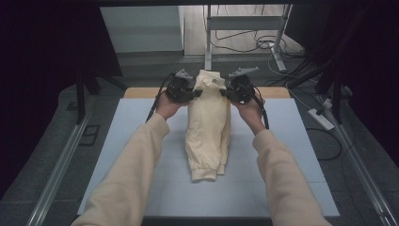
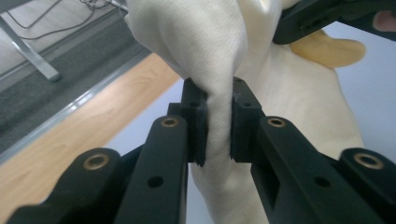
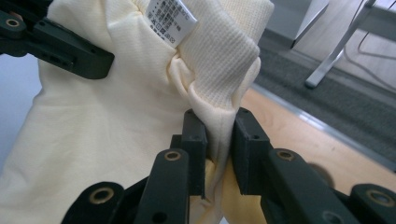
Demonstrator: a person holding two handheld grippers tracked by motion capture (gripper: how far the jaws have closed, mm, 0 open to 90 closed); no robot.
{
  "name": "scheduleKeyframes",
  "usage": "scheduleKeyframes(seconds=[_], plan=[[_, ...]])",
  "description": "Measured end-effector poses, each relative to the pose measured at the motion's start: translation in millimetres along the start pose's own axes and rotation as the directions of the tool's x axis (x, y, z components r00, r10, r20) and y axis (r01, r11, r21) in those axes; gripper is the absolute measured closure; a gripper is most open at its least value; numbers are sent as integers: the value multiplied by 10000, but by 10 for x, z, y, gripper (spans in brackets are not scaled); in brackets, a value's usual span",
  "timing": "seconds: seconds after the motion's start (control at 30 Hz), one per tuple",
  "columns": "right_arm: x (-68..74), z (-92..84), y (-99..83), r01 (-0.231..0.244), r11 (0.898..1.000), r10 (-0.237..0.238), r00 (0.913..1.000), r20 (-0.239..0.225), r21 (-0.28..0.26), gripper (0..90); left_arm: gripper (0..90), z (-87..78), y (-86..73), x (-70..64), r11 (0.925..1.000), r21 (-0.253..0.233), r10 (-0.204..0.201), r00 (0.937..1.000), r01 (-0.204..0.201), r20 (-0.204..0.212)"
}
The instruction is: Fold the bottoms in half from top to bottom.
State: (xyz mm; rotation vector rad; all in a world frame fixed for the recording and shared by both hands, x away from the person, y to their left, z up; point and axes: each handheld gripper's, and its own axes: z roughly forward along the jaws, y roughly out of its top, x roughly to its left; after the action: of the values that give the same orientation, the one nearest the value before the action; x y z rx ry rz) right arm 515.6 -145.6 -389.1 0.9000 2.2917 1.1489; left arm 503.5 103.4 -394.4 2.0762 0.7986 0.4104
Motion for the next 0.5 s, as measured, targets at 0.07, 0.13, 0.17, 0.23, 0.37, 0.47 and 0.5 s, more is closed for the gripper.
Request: scheduleKeyframes(seconds=[0.07, 0.13, 0.17, 0.23, 0.37, 0.47, 0.5], plan=[[0, -22, 87, 101, 9997, -98, 9998, 143, -213, 764, 792, -47, 65, 20, 9998, -186, 48, 9999, -50, -124], [-3, -52, 167, 184, 9993, -174, 9995, 281, -339, 764, 791, -86, 104, 33, 9994, -353, 60, 9998, -67, -185], [-2, -65, 193, 204, 9990, -192, 9994, 292, -405, 764, 791, -96, 107, 35, 9992, -389, 43, 9998, -51, -197], [11, -71, 206, 260, 9988, -247, 9991, 330, -404, 764, 791, -91, 88, 35, 9995, -323, 31, 9999, -36, -154], [32, -30, 130, 111, 9997, -105, 9996, 268, -209, 764, 791, -40, 14, 5, 9999, -149, 65, 9999, -66, -112], [41, -10, 62, 55, 9999, -53, 9997, 221, -124, 764, 790, -11, -45, -7, 9999, -136, 35, 10000, -35, 3], [43, -6, 43, 27, 9999, -25, 9999, 151, -105, 764, 790, -4, -62, -10, 9999, -110, 84, 10000, -83, 30]])
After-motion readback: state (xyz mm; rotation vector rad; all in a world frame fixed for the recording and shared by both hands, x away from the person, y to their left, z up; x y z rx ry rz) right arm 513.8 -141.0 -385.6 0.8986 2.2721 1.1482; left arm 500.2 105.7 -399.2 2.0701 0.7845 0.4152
